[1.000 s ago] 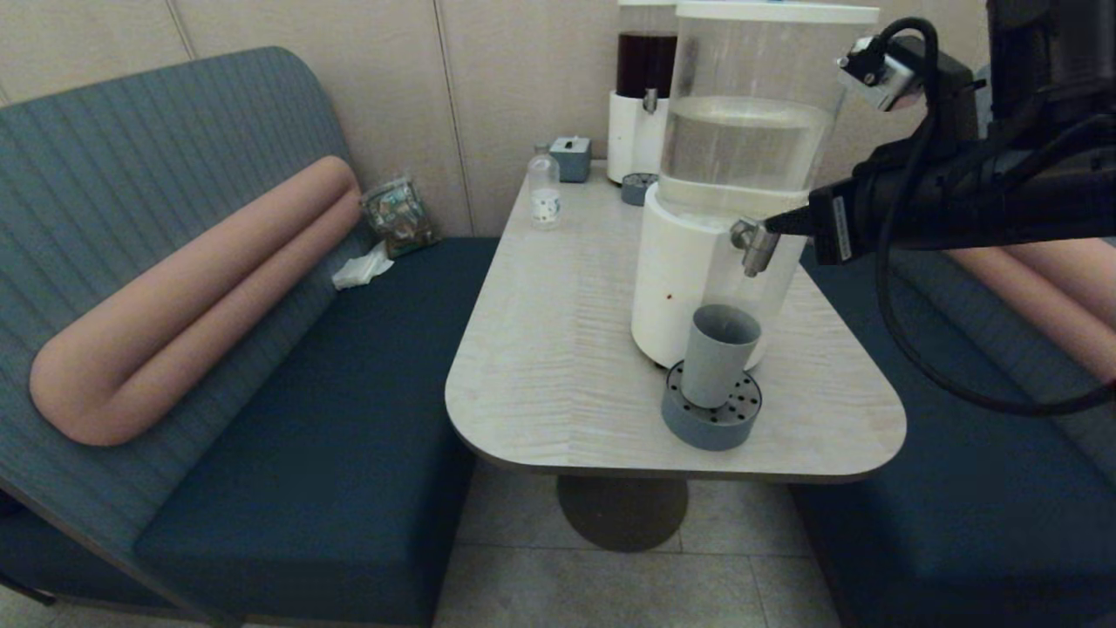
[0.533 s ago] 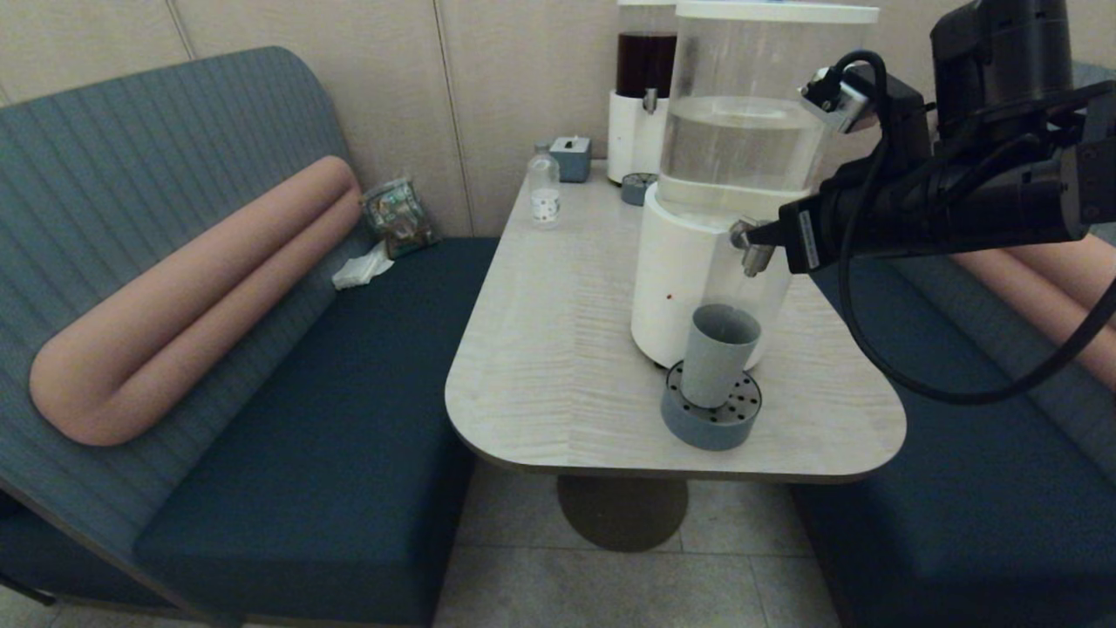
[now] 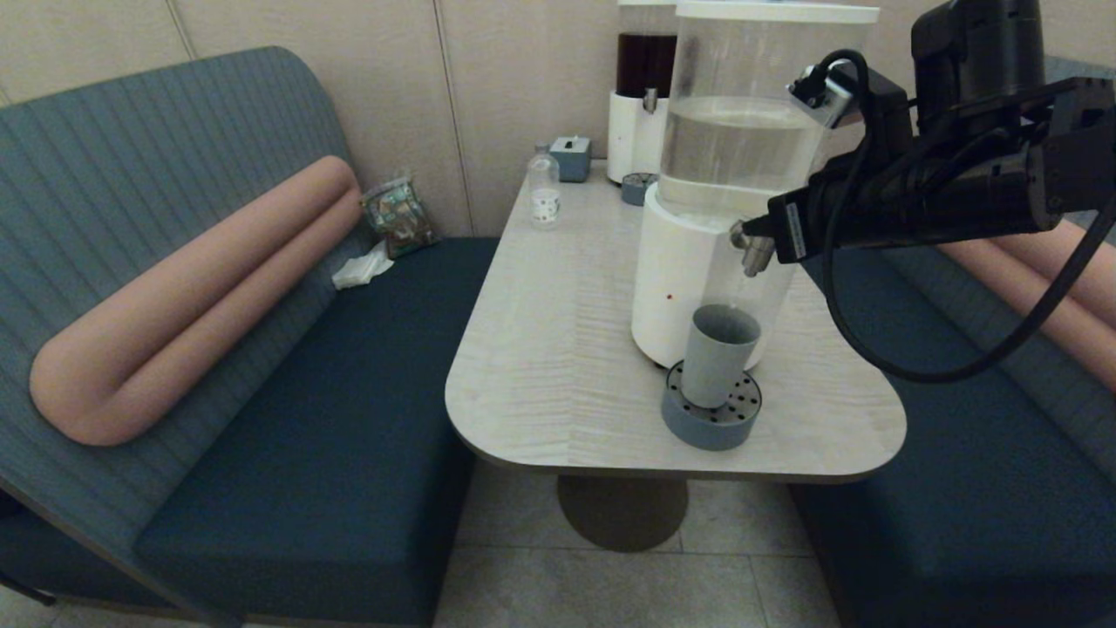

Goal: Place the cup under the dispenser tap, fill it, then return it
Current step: Turn off the faucet

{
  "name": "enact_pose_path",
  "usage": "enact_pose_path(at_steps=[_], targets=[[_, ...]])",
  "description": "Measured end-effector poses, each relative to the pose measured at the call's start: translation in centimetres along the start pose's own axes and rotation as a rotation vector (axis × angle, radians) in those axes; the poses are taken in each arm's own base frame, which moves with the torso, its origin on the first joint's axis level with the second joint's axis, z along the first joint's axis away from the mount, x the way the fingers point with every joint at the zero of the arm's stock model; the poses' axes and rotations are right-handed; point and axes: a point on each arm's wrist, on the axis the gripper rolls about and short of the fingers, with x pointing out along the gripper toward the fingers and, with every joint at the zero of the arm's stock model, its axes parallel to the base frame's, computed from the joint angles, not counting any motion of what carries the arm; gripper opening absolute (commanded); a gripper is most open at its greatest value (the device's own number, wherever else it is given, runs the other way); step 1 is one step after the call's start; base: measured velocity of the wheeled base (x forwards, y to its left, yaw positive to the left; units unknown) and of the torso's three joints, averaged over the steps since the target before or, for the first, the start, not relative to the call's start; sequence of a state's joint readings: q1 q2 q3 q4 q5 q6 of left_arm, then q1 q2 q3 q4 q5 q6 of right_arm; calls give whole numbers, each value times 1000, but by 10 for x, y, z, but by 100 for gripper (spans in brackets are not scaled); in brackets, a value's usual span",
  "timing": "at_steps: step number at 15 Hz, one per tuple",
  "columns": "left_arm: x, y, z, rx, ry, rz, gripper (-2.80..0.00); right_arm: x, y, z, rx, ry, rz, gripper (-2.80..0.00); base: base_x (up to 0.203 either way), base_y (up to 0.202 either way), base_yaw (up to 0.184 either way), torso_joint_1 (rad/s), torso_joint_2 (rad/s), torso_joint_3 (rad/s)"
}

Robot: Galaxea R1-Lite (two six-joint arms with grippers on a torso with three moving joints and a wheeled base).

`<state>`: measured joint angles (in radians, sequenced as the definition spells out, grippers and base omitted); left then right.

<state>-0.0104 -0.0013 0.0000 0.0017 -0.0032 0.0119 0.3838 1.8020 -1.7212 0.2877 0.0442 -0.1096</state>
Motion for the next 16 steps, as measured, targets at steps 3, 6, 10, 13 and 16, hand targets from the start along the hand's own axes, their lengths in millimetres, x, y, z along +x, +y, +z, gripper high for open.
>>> enact_pose_path(at_steps=[3,6,10,13,16], targets=[[0,0,0,0,0,0,-280,4,0,0,1,2,0,-280,0,0,0,0,0,0],[0,0,0,1,0,0,-280,8,-1,1,0,3,-26,-280,0,0,0,0,0,0],[0,0,0,0,0,-1,-280,16,-2,-1,2,9,-34,-280,0,0,0,0,0,0],[0,0,0,0,0,-1,-280,20,-3,1,4,3,-37,-280,0,0,0,0,0,0],[0,0,0,0,0,0,-280,25,-3,2,4,1,-52,-280,0,0,0,0,0,0]])
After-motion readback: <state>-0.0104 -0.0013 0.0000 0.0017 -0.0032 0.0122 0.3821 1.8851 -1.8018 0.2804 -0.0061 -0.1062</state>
